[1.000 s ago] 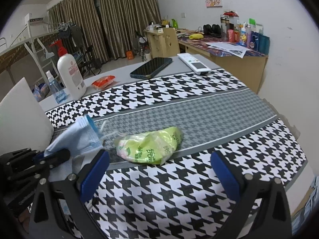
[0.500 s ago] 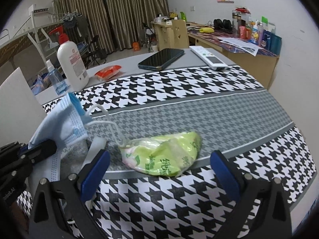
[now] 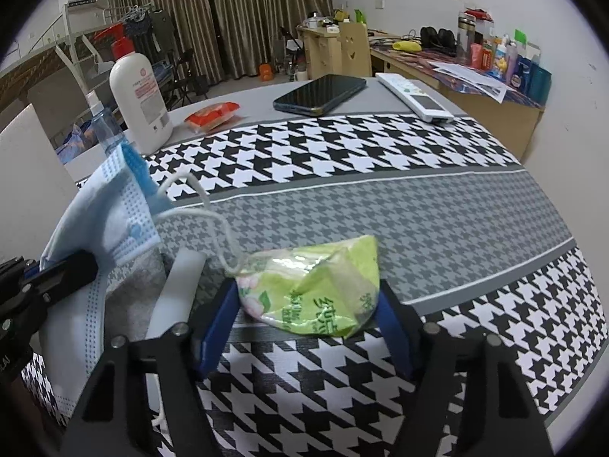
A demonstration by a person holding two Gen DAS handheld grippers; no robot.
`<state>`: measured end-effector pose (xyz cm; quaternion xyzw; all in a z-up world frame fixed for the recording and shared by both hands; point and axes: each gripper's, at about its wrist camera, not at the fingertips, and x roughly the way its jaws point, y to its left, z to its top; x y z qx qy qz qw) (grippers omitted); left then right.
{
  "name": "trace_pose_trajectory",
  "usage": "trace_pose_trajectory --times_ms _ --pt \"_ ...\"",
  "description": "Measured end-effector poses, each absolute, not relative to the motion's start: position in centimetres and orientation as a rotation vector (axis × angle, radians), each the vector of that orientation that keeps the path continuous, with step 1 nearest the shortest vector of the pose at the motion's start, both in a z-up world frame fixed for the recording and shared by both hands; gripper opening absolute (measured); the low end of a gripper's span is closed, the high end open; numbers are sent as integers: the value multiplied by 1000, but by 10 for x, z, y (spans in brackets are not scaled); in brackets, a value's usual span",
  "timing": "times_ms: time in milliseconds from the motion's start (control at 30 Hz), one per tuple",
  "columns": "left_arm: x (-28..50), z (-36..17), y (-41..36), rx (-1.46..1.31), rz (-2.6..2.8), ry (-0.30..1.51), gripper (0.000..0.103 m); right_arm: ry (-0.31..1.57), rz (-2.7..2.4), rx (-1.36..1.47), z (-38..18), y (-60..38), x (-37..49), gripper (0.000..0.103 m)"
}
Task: Organize soft objects
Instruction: 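Grasp the green snack bag with the right gripper while the left holds the mask, then carry the blue mask and green bag over the white foam box with both grippers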
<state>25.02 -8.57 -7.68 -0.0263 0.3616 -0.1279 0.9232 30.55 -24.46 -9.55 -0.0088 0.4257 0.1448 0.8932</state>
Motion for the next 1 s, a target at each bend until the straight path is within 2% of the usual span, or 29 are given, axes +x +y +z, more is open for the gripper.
trace_pose_trajectory --times_ms 1000 --pt "199 9 -97 -19 -278 526 11 583 297 51 1 -277 220 74"
